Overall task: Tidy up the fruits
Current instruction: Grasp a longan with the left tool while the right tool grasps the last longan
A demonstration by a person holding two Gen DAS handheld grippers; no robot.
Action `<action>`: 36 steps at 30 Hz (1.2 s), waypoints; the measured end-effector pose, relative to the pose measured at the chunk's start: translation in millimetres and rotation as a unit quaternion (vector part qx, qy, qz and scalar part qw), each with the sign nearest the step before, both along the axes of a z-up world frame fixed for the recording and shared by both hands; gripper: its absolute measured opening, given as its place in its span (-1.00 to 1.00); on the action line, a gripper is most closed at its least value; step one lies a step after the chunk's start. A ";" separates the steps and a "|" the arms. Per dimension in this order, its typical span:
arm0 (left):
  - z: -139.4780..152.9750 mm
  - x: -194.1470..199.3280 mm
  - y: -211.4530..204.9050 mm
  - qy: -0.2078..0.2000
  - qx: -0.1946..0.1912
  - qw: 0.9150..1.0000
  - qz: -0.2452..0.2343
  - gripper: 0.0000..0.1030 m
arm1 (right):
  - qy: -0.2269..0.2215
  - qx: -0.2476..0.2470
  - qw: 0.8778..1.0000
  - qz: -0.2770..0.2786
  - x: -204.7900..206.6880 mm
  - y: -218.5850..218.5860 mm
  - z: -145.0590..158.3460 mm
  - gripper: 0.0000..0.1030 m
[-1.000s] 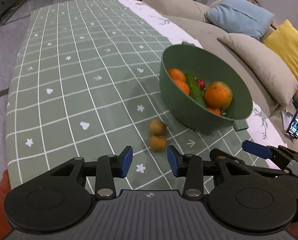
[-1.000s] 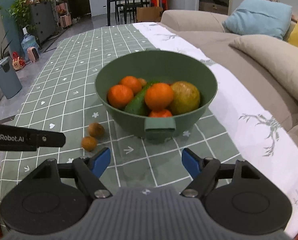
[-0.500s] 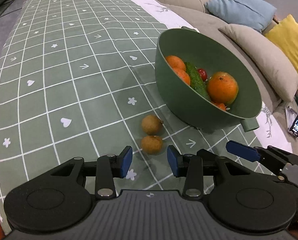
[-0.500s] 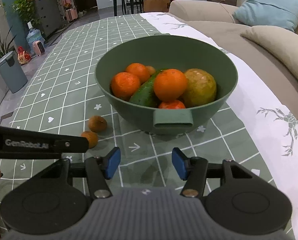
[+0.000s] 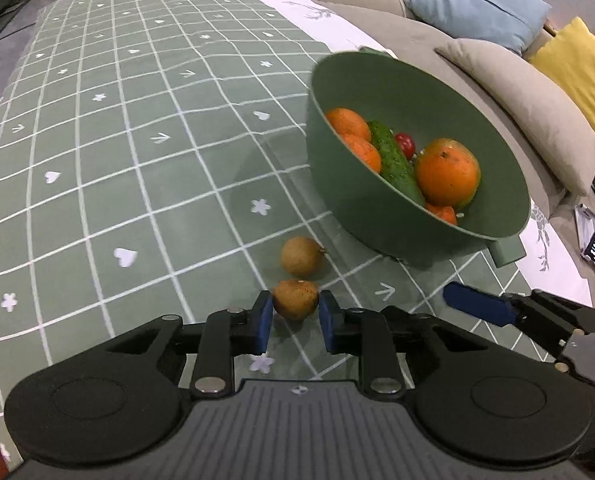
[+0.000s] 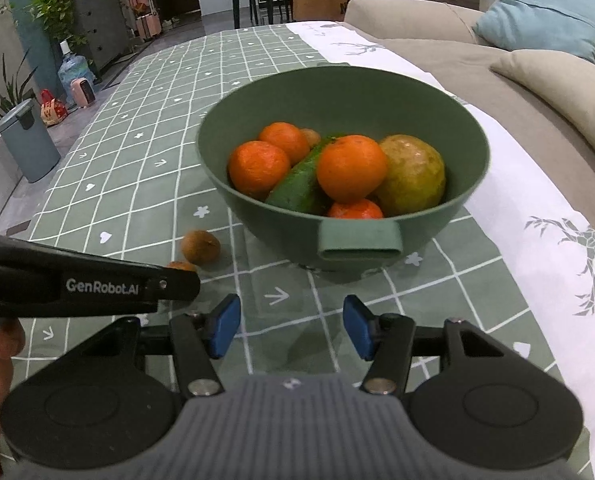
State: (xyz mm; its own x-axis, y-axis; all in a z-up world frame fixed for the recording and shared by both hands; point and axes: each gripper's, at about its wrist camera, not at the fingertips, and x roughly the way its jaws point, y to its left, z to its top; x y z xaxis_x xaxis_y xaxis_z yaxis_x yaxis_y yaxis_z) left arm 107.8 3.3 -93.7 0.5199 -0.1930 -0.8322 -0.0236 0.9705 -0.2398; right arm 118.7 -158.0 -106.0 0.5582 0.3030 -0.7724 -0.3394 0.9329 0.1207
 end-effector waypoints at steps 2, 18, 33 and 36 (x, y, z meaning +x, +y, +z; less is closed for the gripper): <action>5.0 -0.6 7.6 -0.001 -0.002 1.000 0.011 -0.47 | 0.003 0.002 1.000 0.009 1.5 7.3 -0.1 -0.07; 23.3 -2.2 51.7 -0.022 -0.018 0.998 0.064 -0.47 | 0.000 0.006 1.000 0.014 22.0 66.5 -3.9 -0.38; 23.7 -2.4 53.6 -0.014 -0.018 0.998 0.062 -0.47 | 0.017 0.011 1.000 0.007 31.7 68.9 -7.5 -0.53; 28.1 -5.4 50.7 -0.017 -0.016 0.998 0.058 -0.47 | 0.016 0.014 1.000 0.019 25.8 65.9 -0.5 -0.54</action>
State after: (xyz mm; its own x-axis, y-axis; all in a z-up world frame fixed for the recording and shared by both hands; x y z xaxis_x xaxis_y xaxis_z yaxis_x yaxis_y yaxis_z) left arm 102.4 54.0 -65.6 0.5683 -0.1552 -0.8080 -0.1273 0.9536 -0.2727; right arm 144.4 -92.2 -106.5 0.5210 0.3452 -0.7806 -0.3705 0.9154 0.1575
